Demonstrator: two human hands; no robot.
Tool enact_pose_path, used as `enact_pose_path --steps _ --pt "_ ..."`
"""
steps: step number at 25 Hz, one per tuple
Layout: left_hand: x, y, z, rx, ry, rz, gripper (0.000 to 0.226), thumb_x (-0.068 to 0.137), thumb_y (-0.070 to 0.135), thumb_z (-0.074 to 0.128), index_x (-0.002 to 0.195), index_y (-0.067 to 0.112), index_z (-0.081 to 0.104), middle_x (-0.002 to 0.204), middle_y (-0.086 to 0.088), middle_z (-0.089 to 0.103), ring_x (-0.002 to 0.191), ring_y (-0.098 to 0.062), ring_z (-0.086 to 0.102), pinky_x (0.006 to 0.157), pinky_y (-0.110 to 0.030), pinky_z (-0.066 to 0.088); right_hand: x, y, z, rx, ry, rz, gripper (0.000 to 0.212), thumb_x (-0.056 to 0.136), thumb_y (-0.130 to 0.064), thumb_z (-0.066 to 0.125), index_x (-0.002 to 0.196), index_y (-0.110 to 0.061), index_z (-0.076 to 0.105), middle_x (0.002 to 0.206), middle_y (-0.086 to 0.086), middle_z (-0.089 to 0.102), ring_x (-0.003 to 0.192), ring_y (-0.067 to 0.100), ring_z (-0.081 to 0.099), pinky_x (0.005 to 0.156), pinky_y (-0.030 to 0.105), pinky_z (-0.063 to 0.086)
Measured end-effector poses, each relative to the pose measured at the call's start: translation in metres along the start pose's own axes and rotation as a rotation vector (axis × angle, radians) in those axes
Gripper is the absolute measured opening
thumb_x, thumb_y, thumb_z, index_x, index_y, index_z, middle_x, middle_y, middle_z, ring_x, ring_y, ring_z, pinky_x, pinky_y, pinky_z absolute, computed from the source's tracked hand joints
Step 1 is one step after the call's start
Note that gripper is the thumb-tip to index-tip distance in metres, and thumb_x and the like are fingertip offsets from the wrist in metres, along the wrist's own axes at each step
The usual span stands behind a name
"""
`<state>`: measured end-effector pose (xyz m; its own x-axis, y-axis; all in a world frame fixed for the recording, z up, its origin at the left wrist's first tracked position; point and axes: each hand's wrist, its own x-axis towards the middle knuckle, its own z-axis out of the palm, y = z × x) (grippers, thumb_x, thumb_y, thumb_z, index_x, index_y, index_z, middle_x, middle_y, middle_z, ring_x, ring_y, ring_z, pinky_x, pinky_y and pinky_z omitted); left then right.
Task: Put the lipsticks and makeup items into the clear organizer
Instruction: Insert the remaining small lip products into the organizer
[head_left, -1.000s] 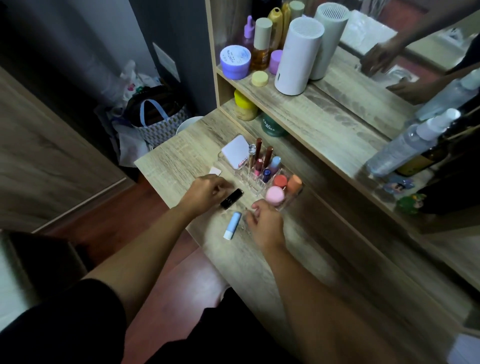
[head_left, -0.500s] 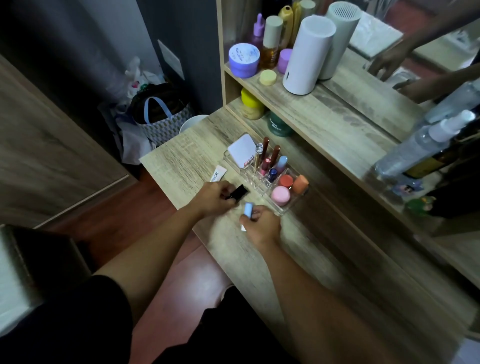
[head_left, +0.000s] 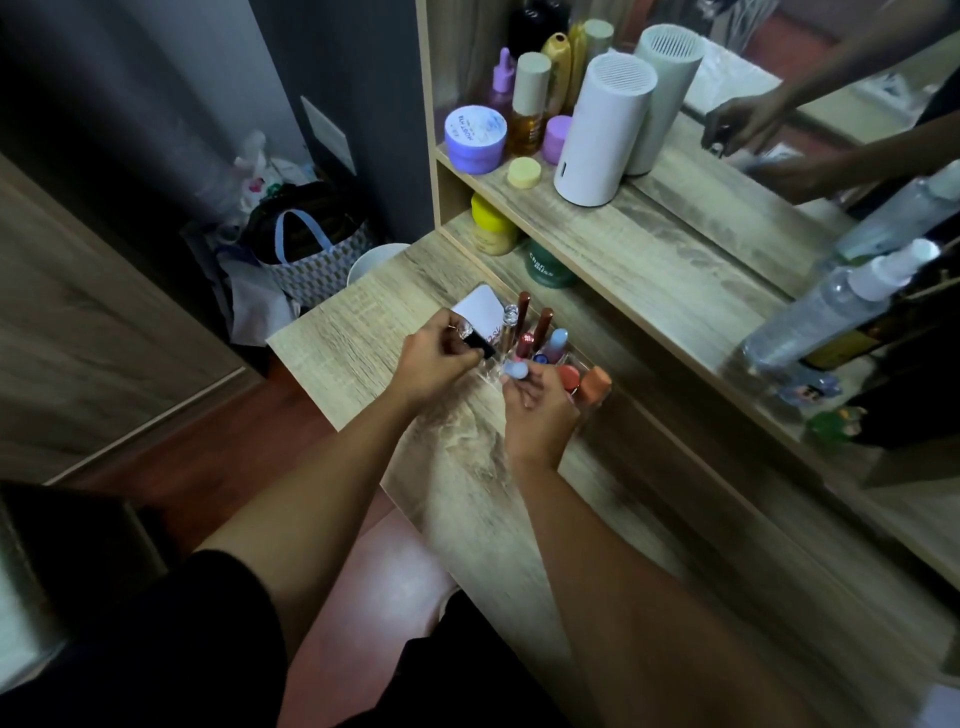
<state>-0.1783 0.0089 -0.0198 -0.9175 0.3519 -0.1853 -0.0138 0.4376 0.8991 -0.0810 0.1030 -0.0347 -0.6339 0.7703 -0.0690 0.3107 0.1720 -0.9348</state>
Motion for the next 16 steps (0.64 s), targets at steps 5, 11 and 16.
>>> enact_pose_path --steps 5,11,16 --pt "0.008 -0.012 0.003 0.056 0.002 -0.006 0.029 0.075 0.015 0.074 0.096 0.018 0.055 0.075 -0.002 0.068 0.067 -0.010 0.061 0.053 0.003 0.039 0.003 0.004 0.012 0.011 -0.011 0.003 0.027 0.081 0.002 0.067 0.106 -0.008 0.066 0.097 0.013 0.072 0.087 0.017 0.069 0.081 0.028 0.057" --pt "0.014 -0.014 0.004 0.266 -0.088 0.101 0.033 0.076 0.018 0.073 0.103 0.017 0.054 0.081 -0.007 0.070 0.072 -0.017 0.060 0.060 -0.009 0.037 0.006 0.008 0.019 -0.059 -0.016 -0.044 0.032 0.082 0.001 0.065 0.113 -0.005 0.065 0.108 0.016 0.066 0.092 0.024 0.069 0.084 0.034 0.058" --pt "0.015 -0.012 0.010 0.351 -0.086 0.139 0.034 0.076 0.014 0.073 0.108 0.009 0.061 0.096 -0.015 0.073 0.078 -0.017 0.063 0.071 -0.014 0.042 0.007 0.008 0.022 -0.100 -0.035 -0.011 0.032 0.085 -0.003 0.063 0.117 -0.006 0.063 0.113 0.017 0.066 0.099 0.027 0.067 0.088 0.042 0.056"
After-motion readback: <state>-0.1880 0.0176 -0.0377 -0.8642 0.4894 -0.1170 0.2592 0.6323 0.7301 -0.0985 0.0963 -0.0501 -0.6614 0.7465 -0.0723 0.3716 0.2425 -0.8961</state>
